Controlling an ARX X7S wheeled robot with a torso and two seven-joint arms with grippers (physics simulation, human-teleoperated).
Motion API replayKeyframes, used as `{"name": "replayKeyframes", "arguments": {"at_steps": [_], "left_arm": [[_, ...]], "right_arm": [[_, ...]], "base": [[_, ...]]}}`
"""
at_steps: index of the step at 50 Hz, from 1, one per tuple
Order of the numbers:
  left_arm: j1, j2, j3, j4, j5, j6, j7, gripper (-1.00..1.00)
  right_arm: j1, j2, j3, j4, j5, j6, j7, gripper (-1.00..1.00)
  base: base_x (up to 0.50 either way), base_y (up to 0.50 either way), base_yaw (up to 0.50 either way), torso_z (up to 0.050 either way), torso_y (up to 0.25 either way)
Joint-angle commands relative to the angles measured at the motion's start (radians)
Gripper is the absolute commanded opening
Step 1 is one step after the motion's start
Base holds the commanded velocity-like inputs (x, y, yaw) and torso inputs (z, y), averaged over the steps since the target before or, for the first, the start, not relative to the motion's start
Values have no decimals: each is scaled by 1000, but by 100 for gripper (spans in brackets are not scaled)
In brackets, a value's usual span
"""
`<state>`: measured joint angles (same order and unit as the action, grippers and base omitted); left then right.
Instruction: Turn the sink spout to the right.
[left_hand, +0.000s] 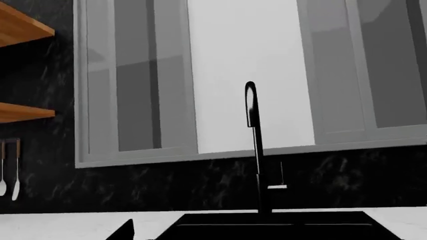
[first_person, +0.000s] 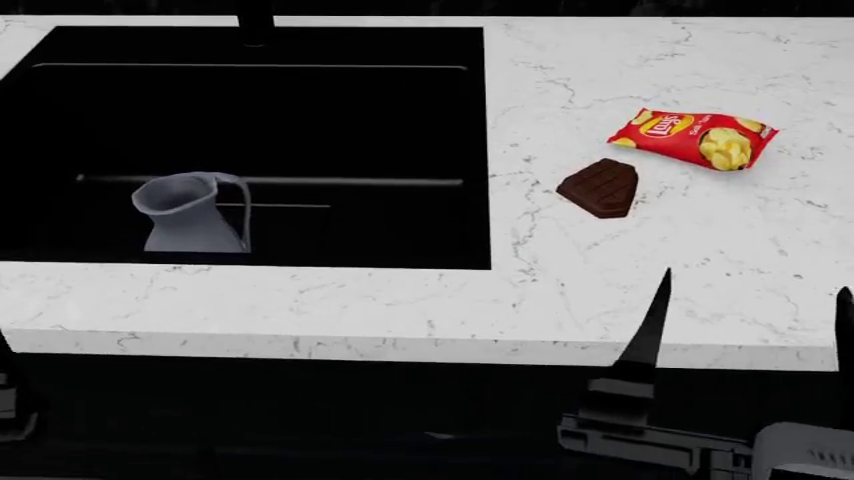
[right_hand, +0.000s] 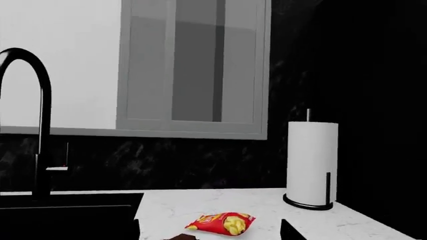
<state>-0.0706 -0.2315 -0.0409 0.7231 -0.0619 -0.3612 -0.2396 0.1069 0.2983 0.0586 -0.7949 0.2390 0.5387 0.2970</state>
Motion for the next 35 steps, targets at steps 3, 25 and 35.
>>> {"name": "replayKeyframes", "arguments": {"at_steps": [3, 25, 35], "left_arm": [[-21, -19, -54, 76, -36, -61, -16, 100], [-35, -31, -64, 109, -66, -89, -33, 100], [-37, -23, -86, 136, -103, -75, -39, 100]], "right_arm": [[132, 51, 46, -100, 48, 176, 28, 100], [166, 70, 72, -126, 74, 208, 40, 100], [159, 70, 76, -118, 78, 192, 41, 100]], "base": [[0, 0, 0, 0, 0], [0, 0, 0, 0, 0], [0, 0, 0, 0, 0]]}}
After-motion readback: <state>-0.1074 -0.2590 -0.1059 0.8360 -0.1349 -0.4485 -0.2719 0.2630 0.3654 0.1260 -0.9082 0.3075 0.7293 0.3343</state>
